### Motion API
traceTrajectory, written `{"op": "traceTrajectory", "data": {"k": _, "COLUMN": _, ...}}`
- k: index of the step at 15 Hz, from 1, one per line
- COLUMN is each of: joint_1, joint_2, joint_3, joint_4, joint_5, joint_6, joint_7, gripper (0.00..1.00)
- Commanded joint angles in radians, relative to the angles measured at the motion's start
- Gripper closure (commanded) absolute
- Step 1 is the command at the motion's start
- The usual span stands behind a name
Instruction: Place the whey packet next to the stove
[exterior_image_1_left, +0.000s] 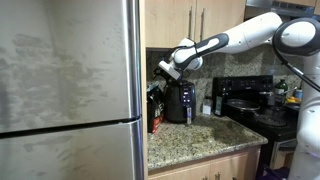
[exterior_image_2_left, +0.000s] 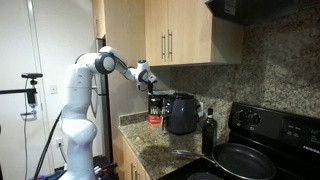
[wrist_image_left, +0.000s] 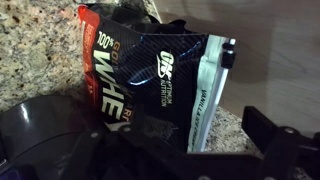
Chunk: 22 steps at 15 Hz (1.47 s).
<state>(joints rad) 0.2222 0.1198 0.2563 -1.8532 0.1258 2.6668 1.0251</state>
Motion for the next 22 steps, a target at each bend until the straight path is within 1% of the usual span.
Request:
{"op": "traceTrajectory", "data": {"k": 1, "joint_1": 0.021, "joint_2": 0.006, "joint_3": -0.021, "joint_4": 0.006, "joint_5": 0.009, "joint_6": 0.002, "joint_7": -0.001, "gripper": 0.0}}
{"op": "traceTrajectory", "data": {"k": 2, "joint_1": 0.032, "joint_2": 0.035, "joint_3": -0.044, "joint_4": 0.022, "joint_5": -0.065, "joint_6": 0.018, "joint_7": 0.074, "gripper": 0.0}}
{"op": "traceTrajectory", "data": {"k": 3, "joint_1": 0.034, "joint_2": 0.065, "joint_3": -0.045, "joint_4": 0.047, "joint_5": -0.056, "joint_6": 0.036, "joint_7": 0.097, "gripper": 0.0}}
{"op": "traceTrajectory", "data": {"k": 4, "joint_1": 0.045, "joint_2": 0.089, "joint_3": -0.057, "joint_4": 0.067, "joint_5": -0.086, "joint_6": 0.061, "joint_7": 0.15, "gripper": 0.0}}
{"op": "traceTrajectory", "data": {"k": 5, "joint_1": 0.041, "joint_2": 0.112, "joint_3": -0.048, "joint_4": 0.089, "joint_5": -0.108, "joint_6": 0.08, "joint_7": 0.199, "gripper": 0.0}}
{"op": "traceTrajectory", "data": {"k": 7, "joint_1": 0.061, "joint_2": 0.147, "joint_3": -0.066, "joint_4": 0.123, "joint_5": -0.172, "joint_6": 0.13, "joint_7": 0.288, "gripper": 0.0}}
{"op": "traceTrajectory", "data": {"k": 9, "joint_1": 0.074, "joint_2": 0.176, "joint_3": -0.069, "joint_4": 0.163, "joint_5": -0.212, "joint_6": 0.13, "joint_7": 0.331, "gripper": 0.0}}
{"op": "traceTrajectory", "data": {"k": 10, "joint_1": 0.079, "joint_2": 0.187, "joint_3": -0.069, "joint_4": 0.183, "joint_5": -0.226, "joint_6": 0.107, "joint_7": 0.342, "gripper": 0.0}}
{"op": "traceTrajectory", "data": {"k": 13, "joint_1": 0.086, "joint_2": 0.207, "joint_3": -0.07, "joint_4": 0.238, "joint_5": -0.27, "joint_6": 0.011, "joint_7": 0.315, "gripper": 0.0}}
{"op": "traceTrajectory", "data": {"k": 14, "joint_1": 0.118, "joint_2": 0.21, "joint_3": -0.102, "joint_4": 0.254, "joint_5": -0.263, "joint_6": -0.018, "joint_7": 0.293, "gripper": 0.0}}
{"op": "traceTrajectory", "data": {"k": 17, "joint_1": 0.136, "joint_2": 0.224, "joint_3": -0.116, "joint_4": 0.298, "joint_5": -0.283, "joint_6": -0.088, "joint_7": 0.27, "gripper": 0.0}}
{"op": "traceTrajectory", "data": {"k": 19, "joint_1": 0.142, "joint_2": 0.228, "joint_3": -0.114, "joint_4": 0.308, "joint_5": -0.278, "joint_6": -0.103, "joint_7": 0.247, "gripper": 0.0}}
{"op": "traceTrajectory", "data": {"k": 20, "joint_1": 0.153, "joint_2": 0.225, "joint_3": -0.124, "joint_4": 0.307, "joint_5": -0.291, "joint_6": -0.095, "joint_7": 0.267, "gripper": 0.0}}
{"op": "traceTrajectory", "data": {"k": 21, "joint_1": 0.143, "joint_2": 0.203, "joint_3": -0.118, "joint_4": 0.27, "joint_5": -0.263, "joint_6": -0.075, "joint_7": 0.264, "gripper": 0.0}}
{"op": "traceTrajectory", "data": {"k": 22, "joint_1": 0.148, "joint_2": 0.206, "joint_3": -0.121, "joint_4": 0.274, "joint_5": -0.265, "joint_6": -0.076, "joint_7": 0.264, "gripper": 0.0}}
